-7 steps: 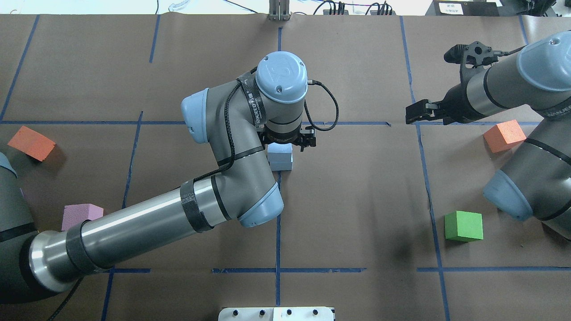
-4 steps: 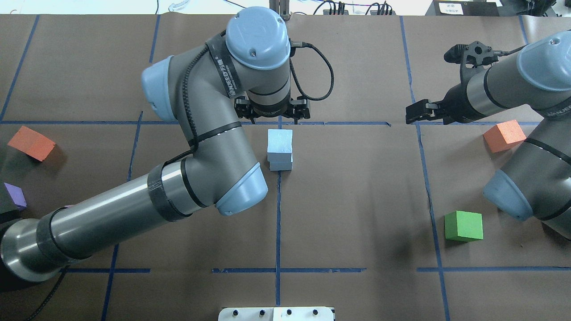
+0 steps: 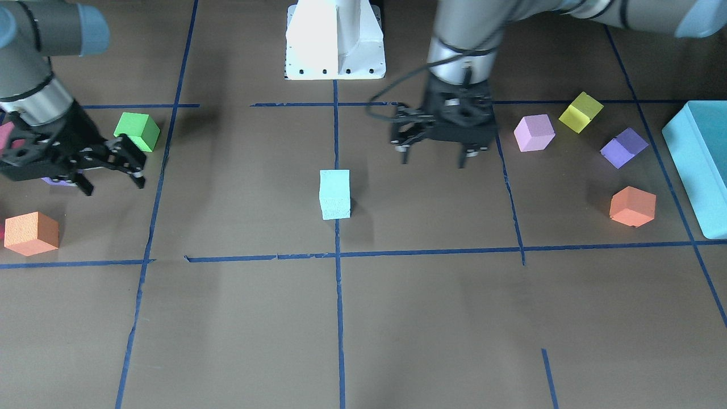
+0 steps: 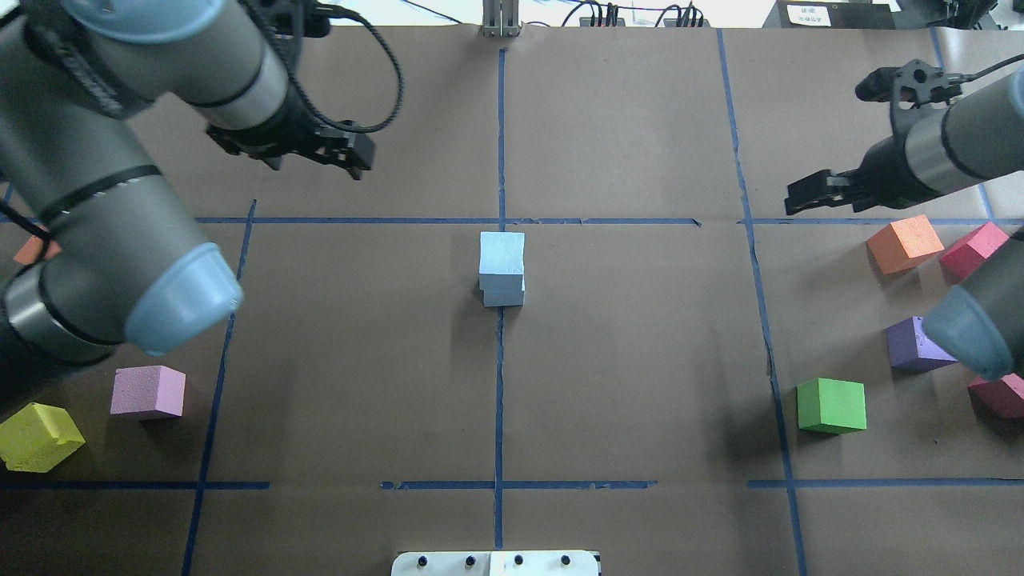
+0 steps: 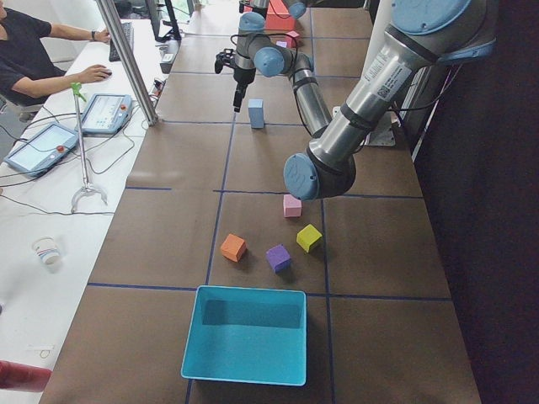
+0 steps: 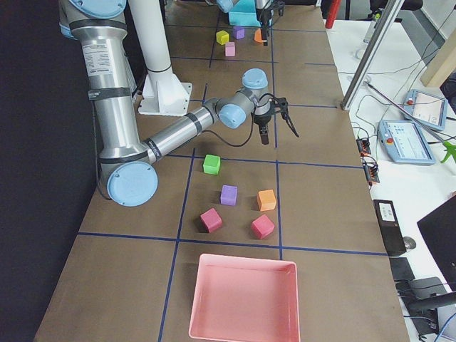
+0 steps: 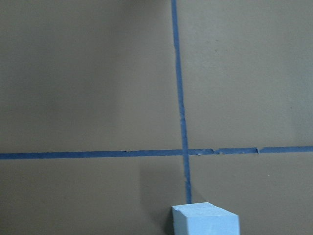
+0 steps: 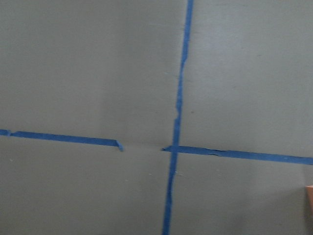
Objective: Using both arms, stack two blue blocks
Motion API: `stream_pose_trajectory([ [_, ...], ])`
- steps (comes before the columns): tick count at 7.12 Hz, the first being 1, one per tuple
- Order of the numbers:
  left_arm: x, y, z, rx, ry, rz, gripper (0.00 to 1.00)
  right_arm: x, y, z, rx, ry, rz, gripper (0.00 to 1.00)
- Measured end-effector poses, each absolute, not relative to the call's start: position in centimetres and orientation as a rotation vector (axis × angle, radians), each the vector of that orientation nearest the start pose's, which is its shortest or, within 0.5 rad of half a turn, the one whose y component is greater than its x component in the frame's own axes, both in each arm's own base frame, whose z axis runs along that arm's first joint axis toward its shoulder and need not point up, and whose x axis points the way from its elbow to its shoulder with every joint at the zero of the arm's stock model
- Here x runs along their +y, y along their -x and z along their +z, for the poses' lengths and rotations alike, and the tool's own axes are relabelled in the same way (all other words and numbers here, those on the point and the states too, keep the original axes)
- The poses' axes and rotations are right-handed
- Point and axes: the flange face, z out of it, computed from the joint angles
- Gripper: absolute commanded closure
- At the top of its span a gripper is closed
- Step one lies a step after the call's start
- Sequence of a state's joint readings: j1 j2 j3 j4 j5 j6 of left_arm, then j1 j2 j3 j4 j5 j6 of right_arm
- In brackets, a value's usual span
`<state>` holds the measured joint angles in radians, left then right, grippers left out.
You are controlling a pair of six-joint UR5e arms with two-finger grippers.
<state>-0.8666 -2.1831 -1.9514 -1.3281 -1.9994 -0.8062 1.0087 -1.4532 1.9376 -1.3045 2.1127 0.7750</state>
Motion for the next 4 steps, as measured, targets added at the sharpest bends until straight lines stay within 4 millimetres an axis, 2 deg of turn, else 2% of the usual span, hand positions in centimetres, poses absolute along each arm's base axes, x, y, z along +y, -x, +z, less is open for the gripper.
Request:
stream_pose_trajectory([
  [2, -52.9, -21.0, 26.7, 0.767, -0.242, 0.191, 0.00, -48.4, 12.9, 45.2, -0.838, -0.252, -0.093, 0.00],
  [4, -53.5, -12.3, 34.4, 0.716, -0.240, 0.258, 0.00, -46.5, 7.0, 50.5, -0.822, -0.241, -0.151, 0.00],
])
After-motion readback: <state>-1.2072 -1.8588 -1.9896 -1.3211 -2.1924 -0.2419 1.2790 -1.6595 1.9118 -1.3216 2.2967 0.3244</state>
